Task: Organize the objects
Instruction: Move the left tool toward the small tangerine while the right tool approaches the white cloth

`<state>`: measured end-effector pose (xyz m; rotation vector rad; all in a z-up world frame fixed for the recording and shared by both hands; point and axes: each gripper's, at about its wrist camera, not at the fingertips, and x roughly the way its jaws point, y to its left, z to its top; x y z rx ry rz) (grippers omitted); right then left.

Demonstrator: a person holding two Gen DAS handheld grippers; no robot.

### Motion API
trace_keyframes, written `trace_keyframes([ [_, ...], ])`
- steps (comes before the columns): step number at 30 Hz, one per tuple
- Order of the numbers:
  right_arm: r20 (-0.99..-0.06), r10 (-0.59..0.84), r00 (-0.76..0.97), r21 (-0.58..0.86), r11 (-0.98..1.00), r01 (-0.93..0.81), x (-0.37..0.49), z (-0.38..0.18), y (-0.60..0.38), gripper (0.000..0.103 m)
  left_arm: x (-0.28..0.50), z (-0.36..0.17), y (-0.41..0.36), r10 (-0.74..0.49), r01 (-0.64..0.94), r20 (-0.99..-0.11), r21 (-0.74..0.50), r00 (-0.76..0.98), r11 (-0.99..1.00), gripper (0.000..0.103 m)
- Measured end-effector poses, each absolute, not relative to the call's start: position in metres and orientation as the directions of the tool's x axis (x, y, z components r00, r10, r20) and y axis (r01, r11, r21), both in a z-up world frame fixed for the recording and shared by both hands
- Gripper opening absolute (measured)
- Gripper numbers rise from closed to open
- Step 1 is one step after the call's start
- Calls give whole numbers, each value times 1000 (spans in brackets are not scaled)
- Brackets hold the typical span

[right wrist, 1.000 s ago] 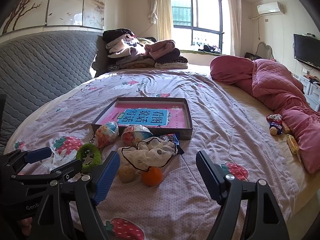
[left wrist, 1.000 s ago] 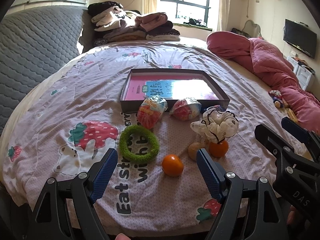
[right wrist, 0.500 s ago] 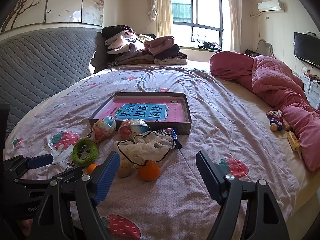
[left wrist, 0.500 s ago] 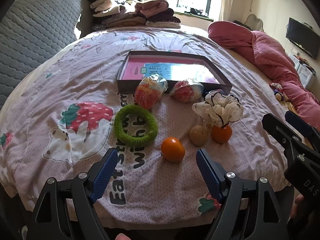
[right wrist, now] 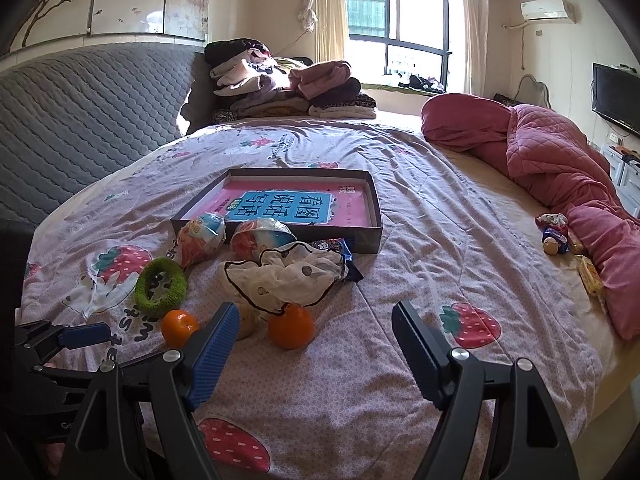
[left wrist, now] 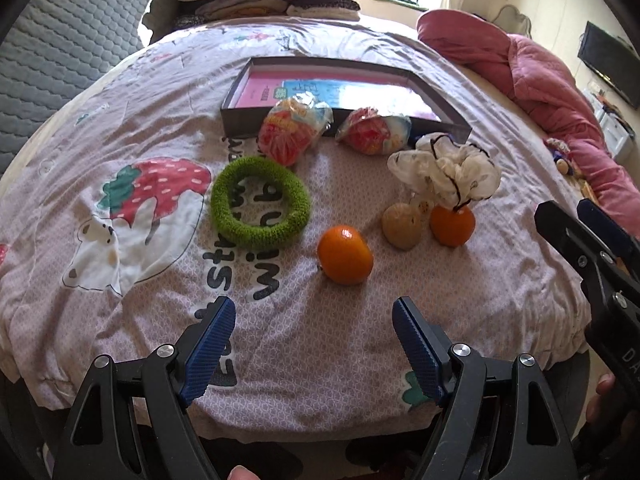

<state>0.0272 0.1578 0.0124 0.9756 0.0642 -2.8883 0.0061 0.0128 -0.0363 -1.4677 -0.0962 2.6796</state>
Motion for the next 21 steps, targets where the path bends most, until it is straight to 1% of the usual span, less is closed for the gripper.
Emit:
trace_keyframes([
  [3,-613,-91,-785,-20,-991,131,24,9,154,78,5,-39,16,93,-49,-838,-79,-538,-996,82],
  [6,-620,-98,-778,-43,-986,159,18,4,148,78,3,-41,17,106,-52,-834,-93,-541,-994,82],
  [11,-642,-83,-762,-88,-980,181,1,-7,141,78,-6,-44,18,91,-46,-825,-79,-558,-996,82],
  [15,-676,-68,-734,-118,-973,199,-21,-18,140,78,-13,-50,19,116,-57,-828,-101,-549,-993,82],
  [19,-690,-50,-722,-162,-962,221,-36,-27,138,78,-19,-54,21,132,-72,-819,-111,-558,-991,81],
  [20,-696,-49,-717,-172,-957,232,-40,-30,137,78,-21,-55,21,136,-75,-820,-114,-556,-991,80],
  [21,-698,-42,-714,-182,-955,234,-44,-32,136,78,-23,-56,21,143,-72,-818,-124,-557,-990,76],
])
